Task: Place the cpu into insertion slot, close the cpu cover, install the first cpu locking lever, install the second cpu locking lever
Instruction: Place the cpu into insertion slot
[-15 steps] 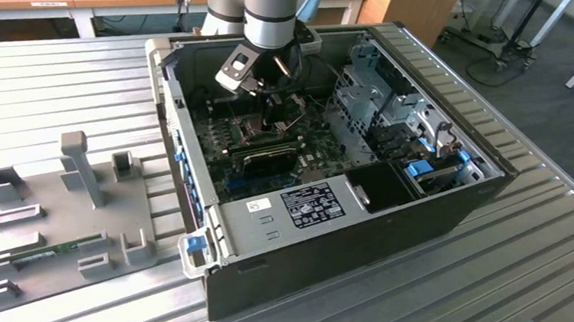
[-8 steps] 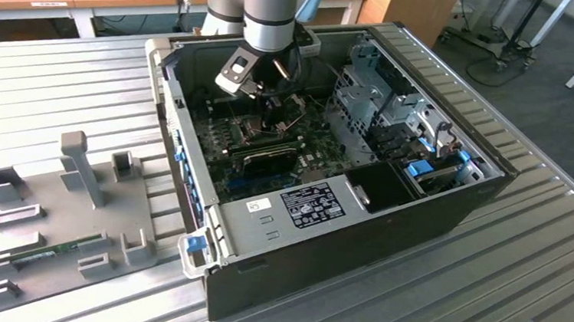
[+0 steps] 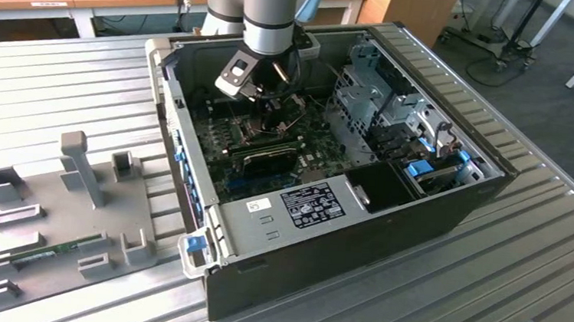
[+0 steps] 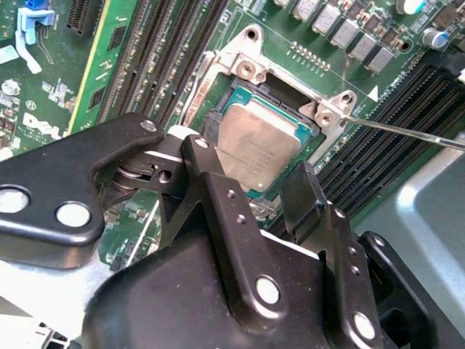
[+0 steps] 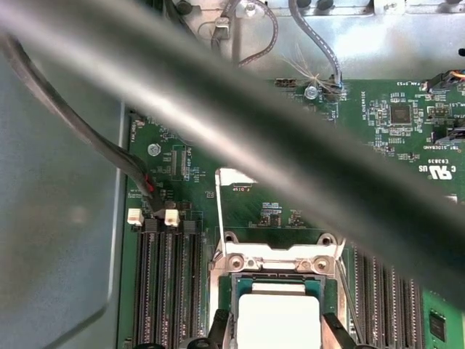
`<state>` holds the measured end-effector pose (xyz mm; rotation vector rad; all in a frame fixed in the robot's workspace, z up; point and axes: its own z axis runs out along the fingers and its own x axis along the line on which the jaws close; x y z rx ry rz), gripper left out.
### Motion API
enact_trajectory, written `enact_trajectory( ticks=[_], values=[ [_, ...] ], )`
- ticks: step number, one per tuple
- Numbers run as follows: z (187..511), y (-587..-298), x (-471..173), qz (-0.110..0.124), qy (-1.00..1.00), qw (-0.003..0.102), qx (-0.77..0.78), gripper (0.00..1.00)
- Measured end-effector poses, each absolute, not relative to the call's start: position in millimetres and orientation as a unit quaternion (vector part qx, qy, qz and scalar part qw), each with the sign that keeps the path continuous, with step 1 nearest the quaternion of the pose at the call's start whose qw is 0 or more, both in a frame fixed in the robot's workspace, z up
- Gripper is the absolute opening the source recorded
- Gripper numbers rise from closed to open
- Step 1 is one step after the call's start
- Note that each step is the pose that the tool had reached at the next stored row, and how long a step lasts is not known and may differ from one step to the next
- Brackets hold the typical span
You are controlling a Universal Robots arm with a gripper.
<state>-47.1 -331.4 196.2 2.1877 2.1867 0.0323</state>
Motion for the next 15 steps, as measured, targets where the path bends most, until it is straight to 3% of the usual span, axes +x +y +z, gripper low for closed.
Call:
enact_trajectory(
  ticks=[12,15],
  values=[
    [195.2,-331.4,-47.0,0.01,0.707,0.024,0.707,0.6],
    [195.3,-331.5,-47.1,0.01,0.707,0.024,0.707,0.53]
  ],
)
